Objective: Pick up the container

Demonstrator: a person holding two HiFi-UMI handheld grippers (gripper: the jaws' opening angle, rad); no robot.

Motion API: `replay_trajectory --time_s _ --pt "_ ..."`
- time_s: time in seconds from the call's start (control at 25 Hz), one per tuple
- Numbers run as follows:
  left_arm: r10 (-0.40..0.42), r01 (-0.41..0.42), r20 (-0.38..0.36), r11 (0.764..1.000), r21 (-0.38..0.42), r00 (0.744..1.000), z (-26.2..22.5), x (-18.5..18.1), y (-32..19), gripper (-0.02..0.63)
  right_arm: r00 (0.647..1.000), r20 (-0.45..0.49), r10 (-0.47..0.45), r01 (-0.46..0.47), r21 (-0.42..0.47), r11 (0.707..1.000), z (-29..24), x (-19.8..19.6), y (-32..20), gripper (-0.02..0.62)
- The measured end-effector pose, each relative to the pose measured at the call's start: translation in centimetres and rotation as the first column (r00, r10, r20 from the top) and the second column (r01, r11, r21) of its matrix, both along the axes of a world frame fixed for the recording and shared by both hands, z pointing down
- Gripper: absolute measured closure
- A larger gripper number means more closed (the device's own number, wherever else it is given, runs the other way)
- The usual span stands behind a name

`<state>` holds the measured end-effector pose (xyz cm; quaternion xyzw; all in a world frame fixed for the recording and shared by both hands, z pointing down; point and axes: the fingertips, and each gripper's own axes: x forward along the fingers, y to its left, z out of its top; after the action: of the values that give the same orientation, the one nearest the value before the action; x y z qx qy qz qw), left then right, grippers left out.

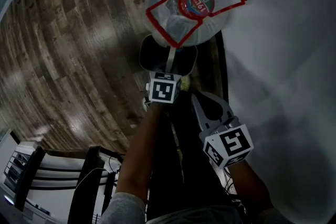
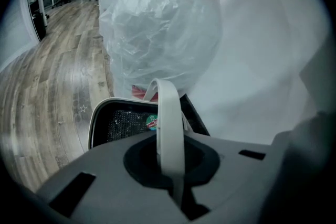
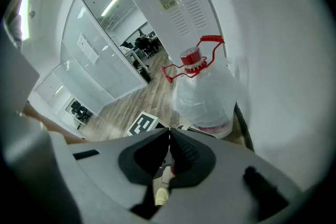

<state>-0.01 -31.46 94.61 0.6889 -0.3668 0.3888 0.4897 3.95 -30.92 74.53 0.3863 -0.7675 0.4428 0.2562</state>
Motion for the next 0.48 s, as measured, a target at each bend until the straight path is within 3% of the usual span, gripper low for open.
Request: replay_trajectory --time_s 0.24,0.48 --pt "-0.002 0.003 0.024 0.999 -0.04 1.0 -0.4 -0.9 1.4 0.594 1.0 -0.008 -0.003 0.003 0.025 1.0 -1.5 0.6 -0.3 0.571" --pt "-0.077 0.077 0.015 0.996 -0.042 0.997 -2.6 -2.1 2.4 0.594 1.0 -0.015 0.0 0.001 0.033 0.999 -3.3 0.9 -0.7 0.57"
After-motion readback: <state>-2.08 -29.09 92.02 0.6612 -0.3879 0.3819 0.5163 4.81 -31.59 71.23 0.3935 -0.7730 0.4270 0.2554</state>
